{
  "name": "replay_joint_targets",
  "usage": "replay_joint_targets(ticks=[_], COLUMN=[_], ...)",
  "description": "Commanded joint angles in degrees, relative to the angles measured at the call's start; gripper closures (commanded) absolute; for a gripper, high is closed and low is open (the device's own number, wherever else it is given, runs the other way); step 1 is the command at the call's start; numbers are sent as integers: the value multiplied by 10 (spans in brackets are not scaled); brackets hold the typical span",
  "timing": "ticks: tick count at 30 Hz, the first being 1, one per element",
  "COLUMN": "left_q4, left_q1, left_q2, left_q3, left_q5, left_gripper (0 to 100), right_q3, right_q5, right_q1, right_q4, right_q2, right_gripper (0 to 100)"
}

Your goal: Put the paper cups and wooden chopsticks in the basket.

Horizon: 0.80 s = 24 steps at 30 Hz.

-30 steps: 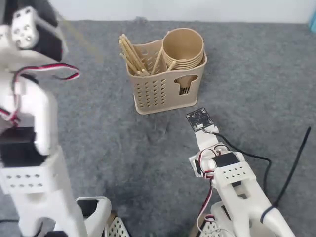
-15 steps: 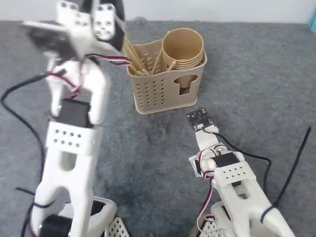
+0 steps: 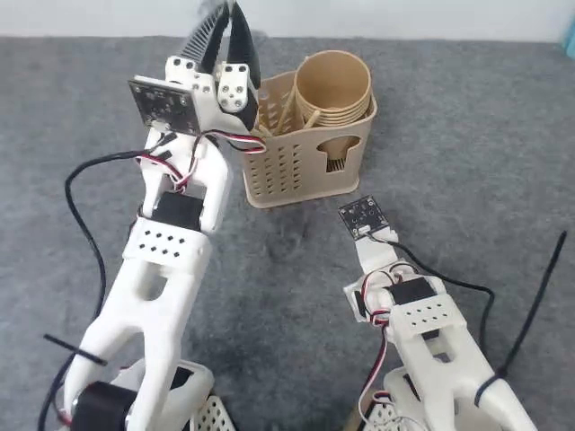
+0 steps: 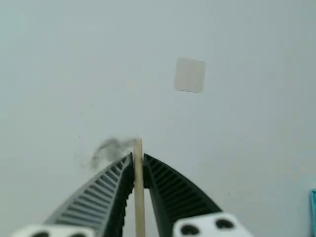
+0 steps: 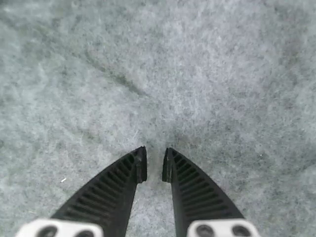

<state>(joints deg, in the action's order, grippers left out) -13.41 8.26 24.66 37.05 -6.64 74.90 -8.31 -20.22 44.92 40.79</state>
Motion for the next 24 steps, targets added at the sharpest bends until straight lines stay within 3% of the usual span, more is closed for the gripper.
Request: replay_joint_targets(ticks=[1,5,12,15,19,24], left_q4=[32,200,440,535,611,622], left_q1=[-14,-12,-16,-50,-107,-179], left_q2=[35,91,191,242,309,377], left_q3=[-29,-72,-168,-190,-182,-106], left_q5=[-5,-7,-11,-42,-76,-75], left_gripper=[784,620,611,616,727,1000], right_q3=[-3,-3,-3,-6,-18,-89], right_q5=[1,1,4,6,6,8], right_q1=[-1,-1,1,2,2,58], right_q4=[-1,-1,1,4,11,116], right_q2=[15,15,20,21,23,98], right_gripper=[929,929,929,930,930,987])
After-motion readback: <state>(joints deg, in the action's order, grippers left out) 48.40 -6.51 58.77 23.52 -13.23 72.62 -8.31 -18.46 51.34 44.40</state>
